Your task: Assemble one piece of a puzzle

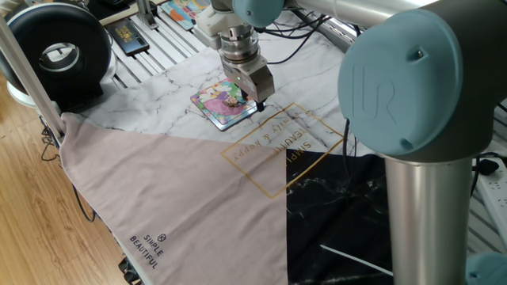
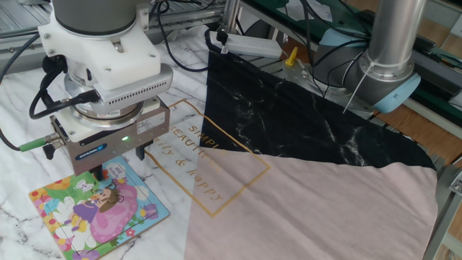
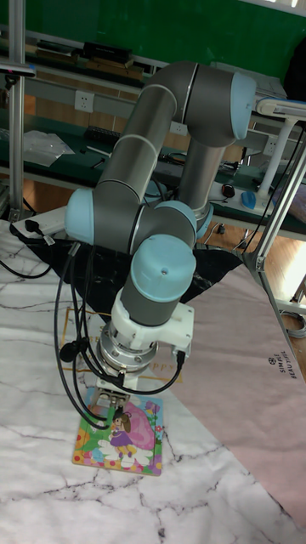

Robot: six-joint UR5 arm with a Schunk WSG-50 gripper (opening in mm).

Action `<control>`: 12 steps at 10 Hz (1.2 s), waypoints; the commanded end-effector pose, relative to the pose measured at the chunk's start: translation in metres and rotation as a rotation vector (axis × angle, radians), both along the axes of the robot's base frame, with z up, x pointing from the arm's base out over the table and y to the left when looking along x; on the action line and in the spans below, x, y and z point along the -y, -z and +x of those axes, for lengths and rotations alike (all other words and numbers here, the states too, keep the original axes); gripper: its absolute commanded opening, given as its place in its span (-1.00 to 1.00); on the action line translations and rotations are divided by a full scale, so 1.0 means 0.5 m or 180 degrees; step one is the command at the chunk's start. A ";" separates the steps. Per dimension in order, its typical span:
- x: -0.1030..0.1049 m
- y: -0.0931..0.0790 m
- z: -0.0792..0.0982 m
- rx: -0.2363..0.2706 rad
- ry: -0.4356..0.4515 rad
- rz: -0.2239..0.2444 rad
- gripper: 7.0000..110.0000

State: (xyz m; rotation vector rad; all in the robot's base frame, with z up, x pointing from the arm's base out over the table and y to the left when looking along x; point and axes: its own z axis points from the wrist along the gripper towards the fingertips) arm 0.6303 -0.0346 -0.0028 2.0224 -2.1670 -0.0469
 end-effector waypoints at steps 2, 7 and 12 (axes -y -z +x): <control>-0.015 -0.001 0.010 0.0024 0.0010 0.0093 0.15; 0.022 -0.028 -0.018 -0.0132 0.0057 -0.0147 0.15; 0.026 -0.007 -0.021 -0.0120 0.0114 -0.0176 0.15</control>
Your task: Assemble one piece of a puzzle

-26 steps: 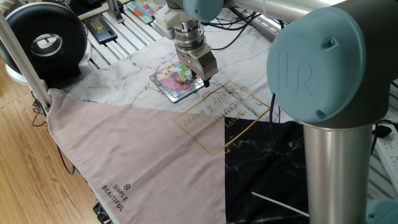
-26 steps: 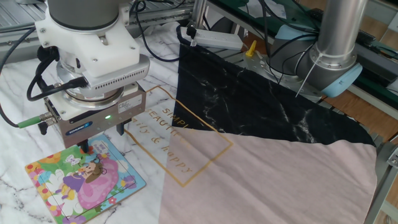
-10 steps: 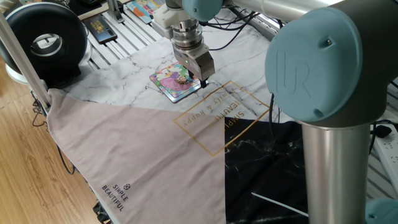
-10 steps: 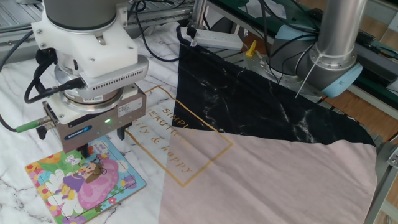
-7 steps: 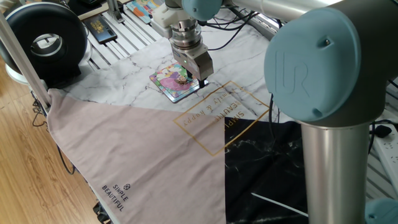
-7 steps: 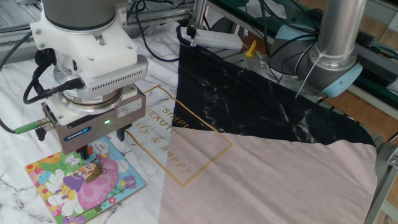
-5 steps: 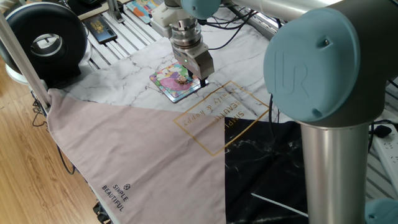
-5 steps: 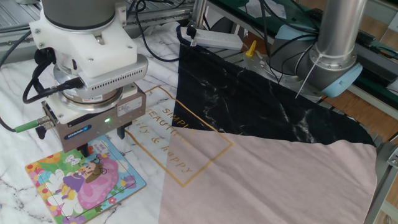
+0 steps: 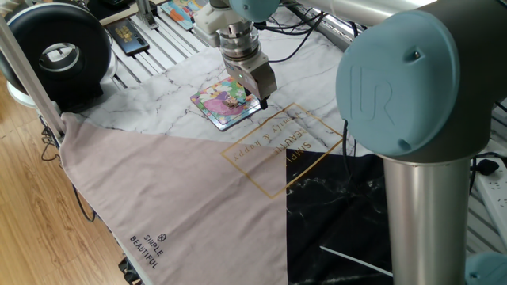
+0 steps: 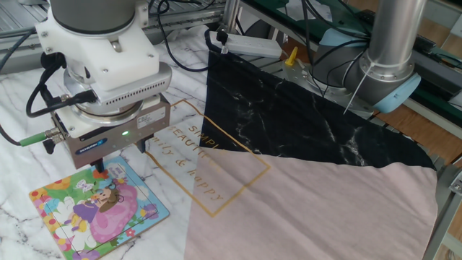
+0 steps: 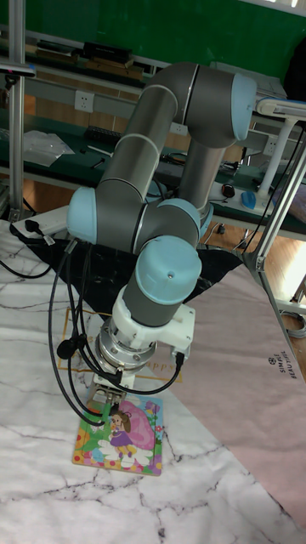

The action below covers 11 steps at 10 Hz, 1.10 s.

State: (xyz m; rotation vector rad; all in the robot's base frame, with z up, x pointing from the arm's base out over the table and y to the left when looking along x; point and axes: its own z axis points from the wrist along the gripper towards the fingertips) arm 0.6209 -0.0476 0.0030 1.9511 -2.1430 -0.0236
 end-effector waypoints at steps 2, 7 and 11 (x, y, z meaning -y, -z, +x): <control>-0.003 0.005 -0.002 -0.0007 0.0040 0.0024 0.15; -0.011 0.006 0.004 0.0013 0.0047 0.0057 0.15; -0.015 0.008 0.007 0.0022 0.0041 0.0057 0.15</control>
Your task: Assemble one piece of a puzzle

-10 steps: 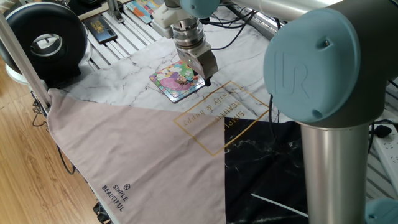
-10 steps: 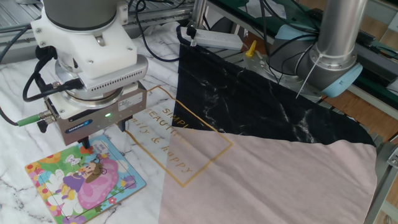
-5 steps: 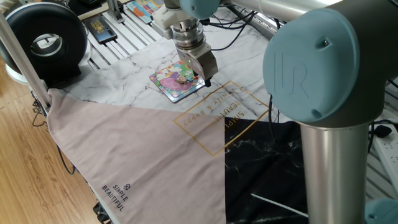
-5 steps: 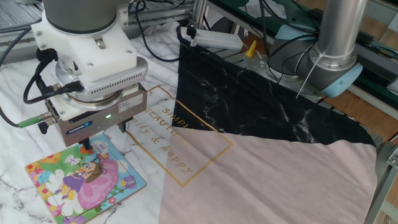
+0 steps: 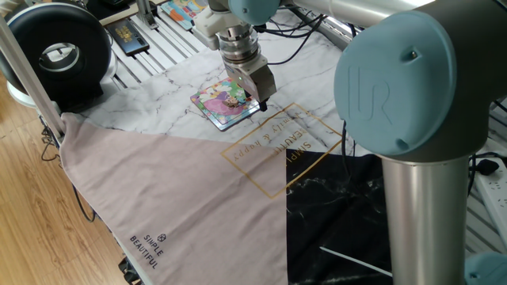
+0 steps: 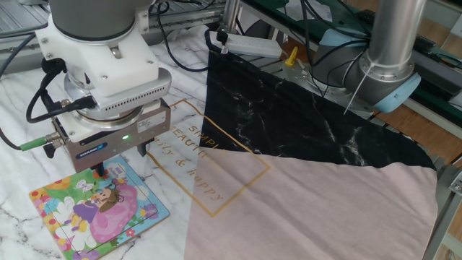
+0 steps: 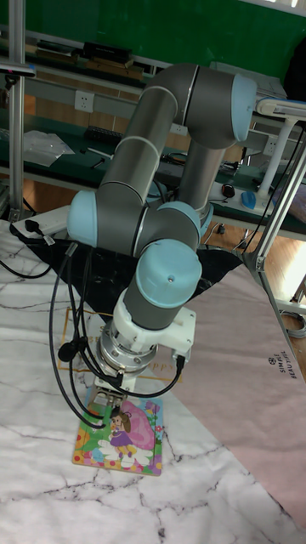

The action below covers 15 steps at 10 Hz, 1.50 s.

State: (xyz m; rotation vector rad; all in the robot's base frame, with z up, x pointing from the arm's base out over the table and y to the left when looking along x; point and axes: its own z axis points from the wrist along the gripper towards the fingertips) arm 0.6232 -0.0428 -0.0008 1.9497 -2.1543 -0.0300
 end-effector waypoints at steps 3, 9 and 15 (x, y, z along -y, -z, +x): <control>-0.011 0.001 0.004 0.0008 0.0026 0.0052 0.15; -0.005 -0.003 0.008 0.0031 0.0013 0.0034 0.15; -0.019 -0.014 -0.007 -0.0055 0.0077 0.0151 0.15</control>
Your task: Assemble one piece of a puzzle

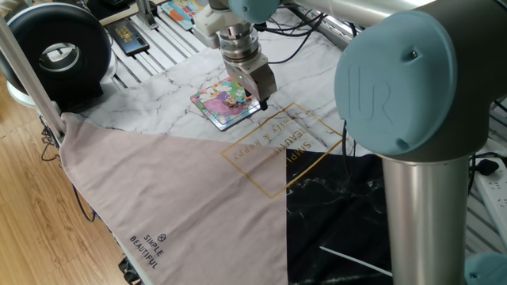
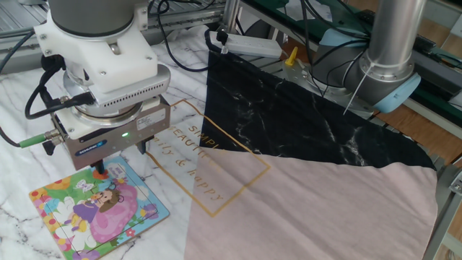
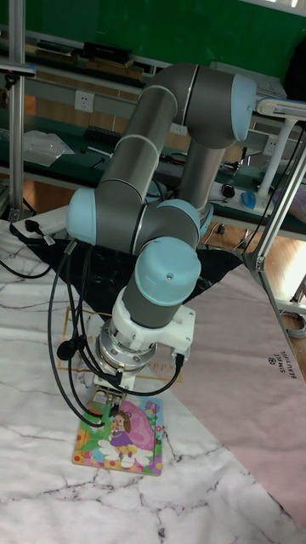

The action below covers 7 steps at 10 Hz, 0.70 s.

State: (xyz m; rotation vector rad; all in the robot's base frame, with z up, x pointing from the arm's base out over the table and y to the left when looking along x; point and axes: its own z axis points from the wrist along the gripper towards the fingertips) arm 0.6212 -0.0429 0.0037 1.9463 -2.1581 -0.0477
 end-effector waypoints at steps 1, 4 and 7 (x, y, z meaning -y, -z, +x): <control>-0.032 -0.008 -0.008 -0.0054 0.0092 0.0169 0.15; -0.057 -0.014 -0.010 -0.0088 0.0161 0.0267 0.15; -0.101 -0.004 -0.003 -0.0077 0.0240 0.0397 0.15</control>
